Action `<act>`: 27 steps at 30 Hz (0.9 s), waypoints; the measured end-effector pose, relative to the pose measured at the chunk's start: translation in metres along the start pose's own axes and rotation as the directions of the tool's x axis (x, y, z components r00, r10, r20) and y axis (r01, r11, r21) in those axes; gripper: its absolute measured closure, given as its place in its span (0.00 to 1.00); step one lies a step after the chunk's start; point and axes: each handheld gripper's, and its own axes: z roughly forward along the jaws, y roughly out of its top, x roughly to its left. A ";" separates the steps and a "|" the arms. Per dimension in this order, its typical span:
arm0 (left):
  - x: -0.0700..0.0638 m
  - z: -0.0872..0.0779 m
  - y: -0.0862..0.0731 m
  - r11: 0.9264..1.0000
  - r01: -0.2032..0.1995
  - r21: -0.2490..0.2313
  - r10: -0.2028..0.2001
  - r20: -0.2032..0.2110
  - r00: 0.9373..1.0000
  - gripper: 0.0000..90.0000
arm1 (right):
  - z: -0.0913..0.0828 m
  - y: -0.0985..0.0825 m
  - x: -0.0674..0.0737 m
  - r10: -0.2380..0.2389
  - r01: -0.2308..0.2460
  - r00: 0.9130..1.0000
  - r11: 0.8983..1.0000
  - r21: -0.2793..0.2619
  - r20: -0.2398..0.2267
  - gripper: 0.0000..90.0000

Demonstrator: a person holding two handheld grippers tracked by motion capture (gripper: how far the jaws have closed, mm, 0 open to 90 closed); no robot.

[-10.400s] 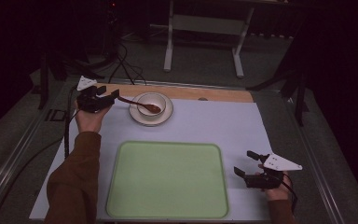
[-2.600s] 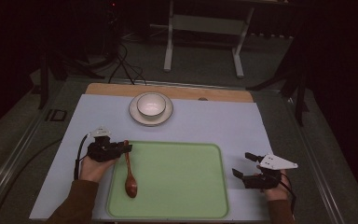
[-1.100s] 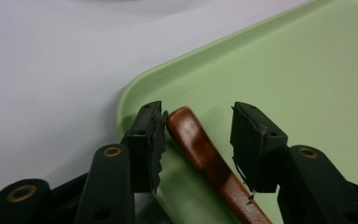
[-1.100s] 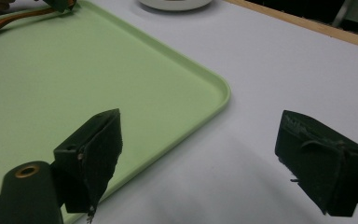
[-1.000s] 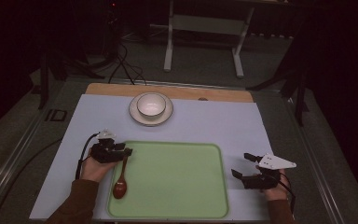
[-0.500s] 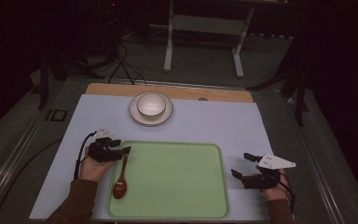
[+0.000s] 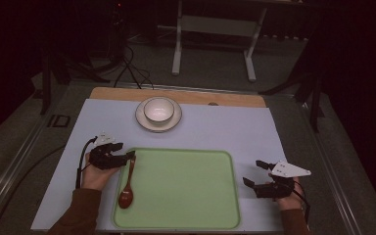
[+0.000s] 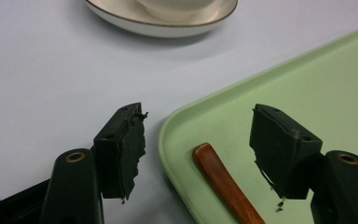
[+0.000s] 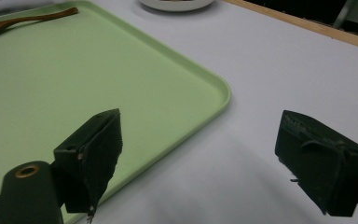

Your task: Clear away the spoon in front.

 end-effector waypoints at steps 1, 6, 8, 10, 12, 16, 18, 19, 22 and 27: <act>0.000 -0.001 0.000 1.000 0.002 -0.006 -0.002 -0.005 1.000 0.39 | 0.000 0.000 0.000 0.001 -0.001 1.000 1.000 0.000 0.000 0.16; 0.000 -0.007 0.001 0.999 -0.003 -0.037 0.002 -0.023 1.000 0.39 | 0.000 0.000 0.000 0.001 -0.001 1.000 1.000 0.001 0.001 0.16; 0.000 -0.009 0.001 0.999 -0.008 -0.043 0.006 -0.032 0.999 0.39 | -0.001 0.000 0.000 0.001 -0.001 1.000 1.000 -0.001 0.001 0.16; -0.001 -0.011 0.002 0.999 -0.016 -0.047 0.014 -0.039 0.999 0.39 | -0.001 0.000 0.000 0.001 -0.001 1.000 1.000 -0.002 0.002 0.16; -0.002 -0.013 0.002 0.998 -0.023 -0.055 0.020 -0.048 0.999 0.39 | -0.001 0.000 0.000 0.002 -0.002 1.000 1.000 -0.004 0.002 0.16; -0.005 -0.016 0.003 0.997 -0.038 -0.063 0.034 -0.058 0.998 0.39 | -0.001 0.000 0.000 0.002 -0.002 1.000 1.000 -0.006 0.002 0.16; -0.006 -0.018 0.003 0.997 -0.046 -0.067 0.041 -0.064 0.997 0.39 | -0.001 0.000 0.000 0.002 -0.002 1.000 1.000 -0.008 0.003 0.16; -0.006 -0.019 0.003 0.996 -0.047 -0.071 0.042 -0.064 0.997 0.39 | -0.001 0.000 0.000 0.003 -0.003 1.000 1.000 -0.009 0.003 0.16; -0.008 -0.022 0.003 0.995 -0.053 -0.083 0.046 -0.073 0.996 0.39 | -0.002 0.000 0.000 0.005 -0.005 1.000 1.000 -0.011 0.005 0.16; -0.009 -0.029 0.002 0.993 -0.064 -0.099 0.055 -0.091 0.994 0.39 | -0.002 0.000 -0.001 0.007 -0.007 1.000 1.000 -0.016 0.009 0.16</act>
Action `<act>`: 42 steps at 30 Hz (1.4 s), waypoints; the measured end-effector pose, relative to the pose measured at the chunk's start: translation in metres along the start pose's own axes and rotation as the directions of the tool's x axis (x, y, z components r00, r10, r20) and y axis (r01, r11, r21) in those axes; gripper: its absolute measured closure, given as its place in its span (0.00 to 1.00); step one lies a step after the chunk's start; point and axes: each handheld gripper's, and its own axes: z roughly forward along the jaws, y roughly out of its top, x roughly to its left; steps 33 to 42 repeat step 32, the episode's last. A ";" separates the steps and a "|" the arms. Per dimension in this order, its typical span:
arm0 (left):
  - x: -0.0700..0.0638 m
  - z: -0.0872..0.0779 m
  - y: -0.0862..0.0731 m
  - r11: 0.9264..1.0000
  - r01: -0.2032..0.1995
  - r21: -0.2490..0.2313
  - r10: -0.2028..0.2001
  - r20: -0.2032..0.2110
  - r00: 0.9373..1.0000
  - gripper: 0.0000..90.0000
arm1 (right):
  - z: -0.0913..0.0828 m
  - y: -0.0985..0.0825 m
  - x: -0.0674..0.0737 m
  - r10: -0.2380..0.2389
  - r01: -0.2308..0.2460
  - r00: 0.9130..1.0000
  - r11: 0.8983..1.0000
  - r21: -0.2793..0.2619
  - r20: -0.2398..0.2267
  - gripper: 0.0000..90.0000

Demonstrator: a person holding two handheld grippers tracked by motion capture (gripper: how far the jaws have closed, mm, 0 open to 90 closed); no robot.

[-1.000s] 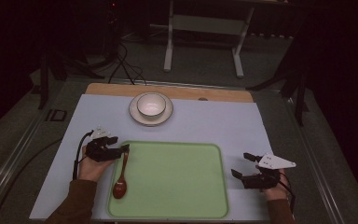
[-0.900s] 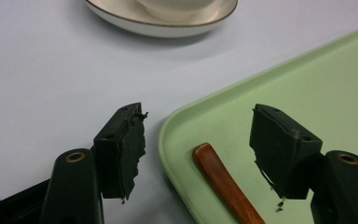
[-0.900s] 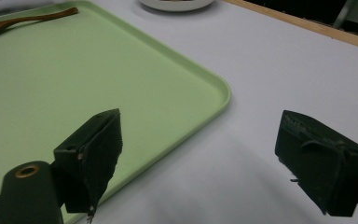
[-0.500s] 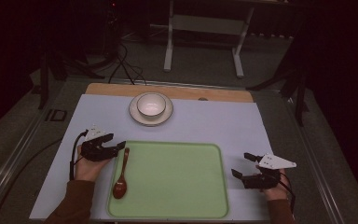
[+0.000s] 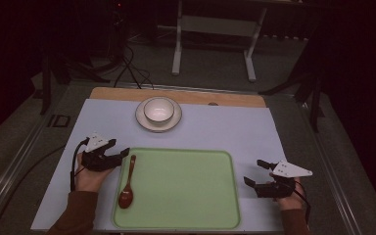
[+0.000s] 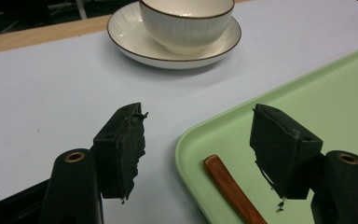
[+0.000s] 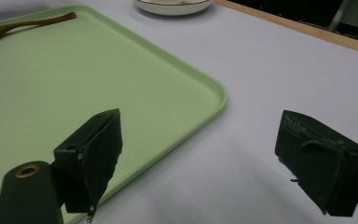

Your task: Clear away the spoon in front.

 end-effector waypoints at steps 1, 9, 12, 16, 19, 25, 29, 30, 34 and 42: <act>0.000 -0.002 0.000 1.000 0.001 -0.006 -0.001 -0.003 1.000 0.39 | 0.000 0.000 0.000 0.001 -0.001 1.000 1.000 -0.001 0.001 0.16; 0.004 -0.016 -0.002 0.999 0.011 -0.042 -0.012 -0.021 1.000 0.39 | -0.002 0.000 -0.001 0.004 -0.004 1.000 1.000 -0.010 0.011 0.16; 0.007 -0.021 -0.003 0.999 0.018 -0.052 -0.019 -0.029 0.999 0.39 | -0.004 0.000 -0.002 0.006 -0.006 1.000 1.000 -0.017 0.016 0.16; 0.010 -0.028 -0.006 0.998 0.027 -0.064 -0.029 -0.039 0.999 0.39 | -0.005 0.000 -0.003 0.011 -0.010 1.000 1.000 -0.023 0.026 0.16; 0.014 -0.033 -0.008 0.997 0.037 -0.073 -0.040 -0.050 0.998 0.39 | -0.006 0.000 -0.004 0.013 -0.012 0.999 0.999 -0.033 0.034 0.16; 0.022 -0.041 -0.013 0.994 0.061 -0.088 -0.067 -0.074 0.995 0.39 | -0.010 0.000 -0.006 0.022 -0.019 0.998 0.999 -0.050 0.054 0.16; 0.029 -0.046 -0.015 0.991 0.081 -0.102 -0.091 -0.091 0.992 0.39 | -0.013 -0.001 -0.010 0.033 -0.029 0.997 0.998 -0.056 0.069 0.16; 0.030 -0.047 -0.015 0.991 0.085 -0.105 -0.095 -0.095 0.991 0.39 | -0.014 -0.001 -0.011 0.038 -0.033 0.997 0.998 -0.059 0.074 0.16; 0.033 -0.047 -0.016 0.990 0.091 -0.104 -0.102 -0.105 0.989 0.39 | -0.016 -0.002 -0.014 0.043 -0.038 0.995 0.998 -0.060 0.085 0.16; 0.033 -0.047 -0.016 0.990 0.091 -0.104 -0.102 -0.105 0.989 0.39 | -0.016 -0.002 -0.014 0.043 -0.038 0.995 0.998 -0.060 0.085 0.16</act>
